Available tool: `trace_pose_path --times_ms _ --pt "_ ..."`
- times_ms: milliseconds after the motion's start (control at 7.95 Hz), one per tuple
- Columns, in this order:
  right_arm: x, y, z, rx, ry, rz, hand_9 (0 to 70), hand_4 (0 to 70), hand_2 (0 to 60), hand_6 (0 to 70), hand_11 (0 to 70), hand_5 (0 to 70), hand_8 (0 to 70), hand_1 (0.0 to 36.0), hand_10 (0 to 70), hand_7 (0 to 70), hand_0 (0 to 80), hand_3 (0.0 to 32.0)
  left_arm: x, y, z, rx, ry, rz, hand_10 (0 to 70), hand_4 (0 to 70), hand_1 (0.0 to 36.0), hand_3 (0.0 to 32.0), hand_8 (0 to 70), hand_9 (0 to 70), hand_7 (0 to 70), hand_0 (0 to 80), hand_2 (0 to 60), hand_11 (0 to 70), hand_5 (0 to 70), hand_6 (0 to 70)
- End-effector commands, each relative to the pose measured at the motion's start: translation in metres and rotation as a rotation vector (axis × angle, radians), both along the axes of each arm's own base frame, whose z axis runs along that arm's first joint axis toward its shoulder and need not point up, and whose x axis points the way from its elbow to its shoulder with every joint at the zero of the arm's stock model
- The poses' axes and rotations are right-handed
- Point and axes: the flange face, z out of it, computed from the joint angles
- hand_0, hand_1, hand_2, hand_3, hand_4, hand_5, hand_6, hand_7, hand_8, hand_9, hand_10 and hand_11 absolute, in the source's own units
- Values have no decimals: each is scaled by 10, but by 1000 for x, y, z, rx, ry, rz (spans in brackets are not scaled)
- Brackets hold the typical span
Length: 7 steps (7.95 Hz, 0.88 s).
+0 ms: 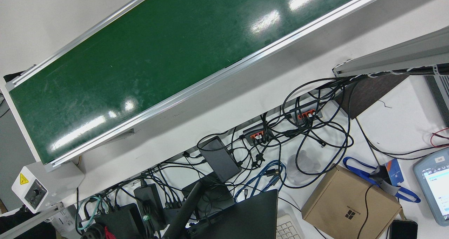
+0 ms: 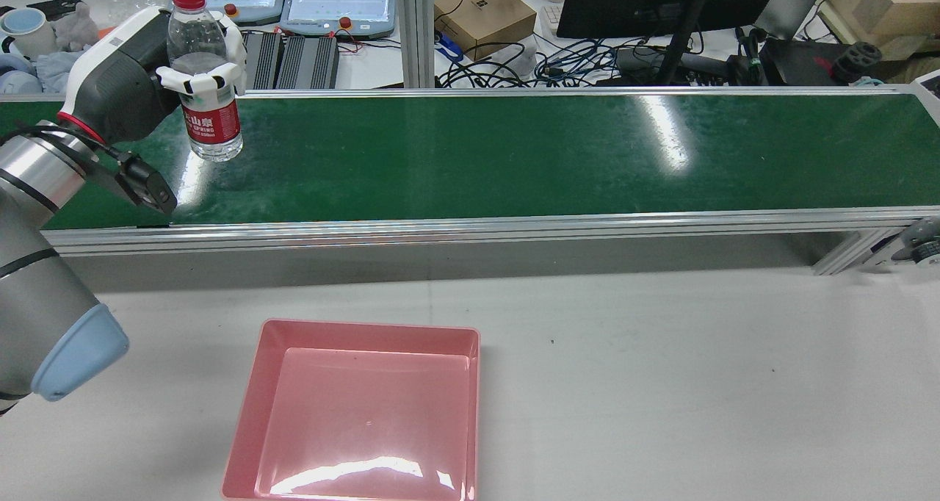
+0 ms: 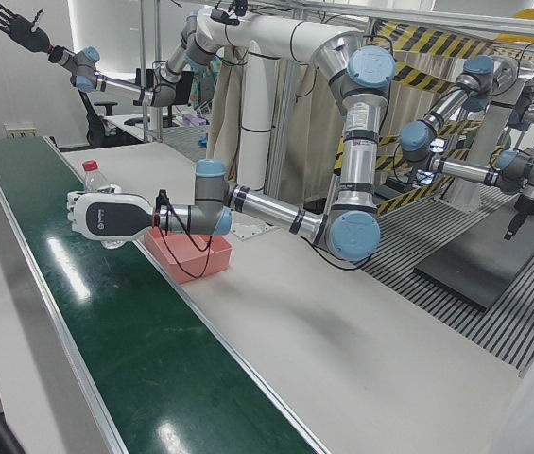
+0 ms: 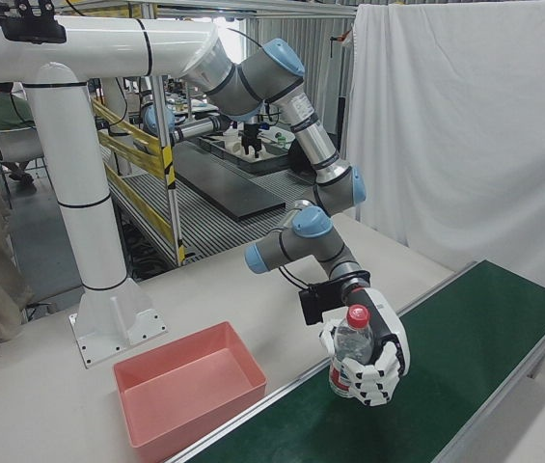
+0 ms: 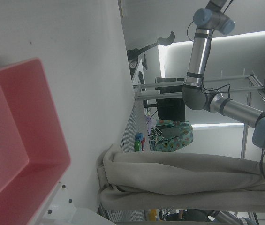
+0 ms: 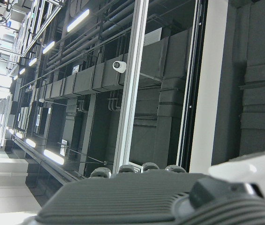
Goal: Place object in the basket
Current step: 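Close the left hand fingers around the bottle and lift it, then carry the bottle with the left hand down into the pink tray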
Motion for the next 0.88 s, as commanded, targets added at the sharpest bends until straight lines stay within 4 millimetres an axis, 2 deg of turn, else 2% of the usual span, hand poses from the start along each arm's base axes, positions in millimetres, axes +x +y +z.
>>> trace_pose_path --times_ms 0,252,377,503,629,755 --pt "0 0 0 0 0 0 0 0 0 0 0 0 0 0 0 0 0 0 -21 74 -33 37 25 98 362 479 195 0 489 592 491 516 554 519 617 533" --pt "0 0 0 0 0 0 0 0 0 0 0 0 0 0 0 0 0 0 -6 125 -26 41 29 190 344 478 200 0 478 577 484 524 541 496 619 519" --pt "0 0 0 0 0 0 0 0 0 0 0 0 0 0 0 0 0 0 13 140 -25 42 28 238 336 451 197 0 469 565 466 521 522 487 596 494" --pt "0 0 0 0 0 0 0 0 0 0 0 0 0 0 0 0 0 0 40 158 -25 43 28 299 336 434 201 0 461 556 450 531 491 488 580 470" --pt "0 0 0 0 0 0 0 0 0 0 0 0 0 0 0 0 0 0 68 179 -26 45 22 365 347 437 214 0 468 567 448 543 504 503 584 465" --pt "1 0 0 0 0 1 0 0 0 0 0 0 0 0 0 0 0 0 93 201 -28 57 3 418 379 444 234 0 484 592 451 560 541 545 585 467"
